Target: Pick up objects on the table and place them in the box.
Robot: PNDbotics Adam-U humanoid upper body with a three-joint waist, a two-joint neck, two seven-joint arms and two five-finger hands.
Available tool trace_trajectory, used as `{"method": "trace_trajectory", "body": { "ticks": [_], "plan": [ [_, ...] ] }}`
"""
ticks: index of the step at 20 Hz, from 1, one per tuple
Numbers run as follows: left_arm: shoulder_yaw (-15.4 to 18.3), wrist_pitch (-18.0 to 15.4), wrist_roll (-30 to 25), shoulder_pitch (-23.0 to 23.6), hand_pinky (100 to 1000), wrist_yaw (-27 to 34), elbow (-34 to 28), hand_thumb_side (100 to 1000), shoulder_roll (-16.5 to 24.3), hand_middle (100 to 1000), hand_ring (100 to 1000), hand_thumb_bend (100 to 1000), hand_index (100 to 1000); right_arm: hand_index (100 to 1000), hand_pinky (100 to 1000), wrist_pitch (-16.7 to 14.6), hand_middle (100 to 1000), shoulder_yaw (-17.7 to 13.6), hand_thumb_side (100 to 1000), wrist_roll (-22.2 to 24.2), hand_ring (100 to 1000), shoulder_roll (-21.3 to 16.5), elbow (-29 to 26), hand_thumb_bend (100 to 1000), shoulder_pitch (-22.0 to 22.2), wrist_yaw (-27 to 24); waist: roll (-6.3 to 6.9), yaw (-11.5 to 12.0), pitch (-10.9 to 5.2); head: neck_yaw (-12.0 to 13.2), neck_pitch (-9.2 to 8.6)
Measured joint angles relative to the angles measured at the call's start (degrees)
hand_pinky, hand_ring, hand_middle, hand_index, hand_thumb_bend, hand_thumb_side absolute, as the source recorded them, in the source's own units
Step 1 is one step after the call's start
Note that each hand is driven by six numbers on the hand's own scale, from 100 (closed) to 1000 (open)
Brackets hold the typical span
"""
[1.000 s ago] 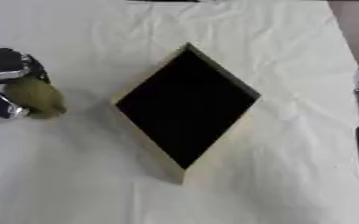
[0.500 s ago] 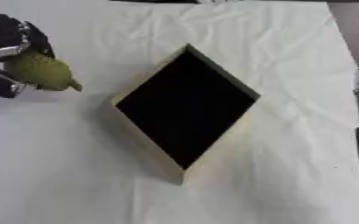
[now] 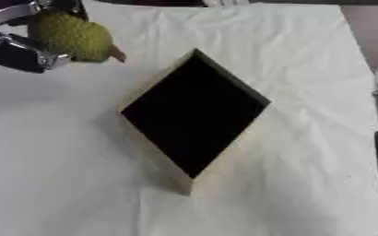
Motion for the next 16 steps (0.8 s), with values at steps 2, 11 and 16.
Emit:
{"method": "trace_trajectory", "body": {
  "ticks": [2,11,16],
  "plan": [
    [-0.51,-0.06,0.43,-0.83,302,-0.63,1.43,100,-2.38,408,451,128,594,822,818,-0.12,673,-0.11,591,-0.12,685,-0.03,0.0,308,-0.45,0.13,-0.03,-0.25,0.0,0.03,0.01],
    [-3.78,-2.07,2.61,-1.99,316,-6.42,8.14,100,-10.25,416,458,132,601,824,816,-0.58,675,-0.67,591,-0.11,685,-1.0,0.0,306,-2.01,0.38,-0.73,-1.47,-0.02,0.79,0.0],
    [-4.25,-2.87,5.21,-2.2,320,-10.43,12.68,100,-13.15,418,460,134,605,823,815,-0.65,674,-0.65,601,0.32,685,-1.03,0.0,294,-2.47,0.38,-1.16,-2.0,-0.02,1.12,-0.02]
  ]
}}
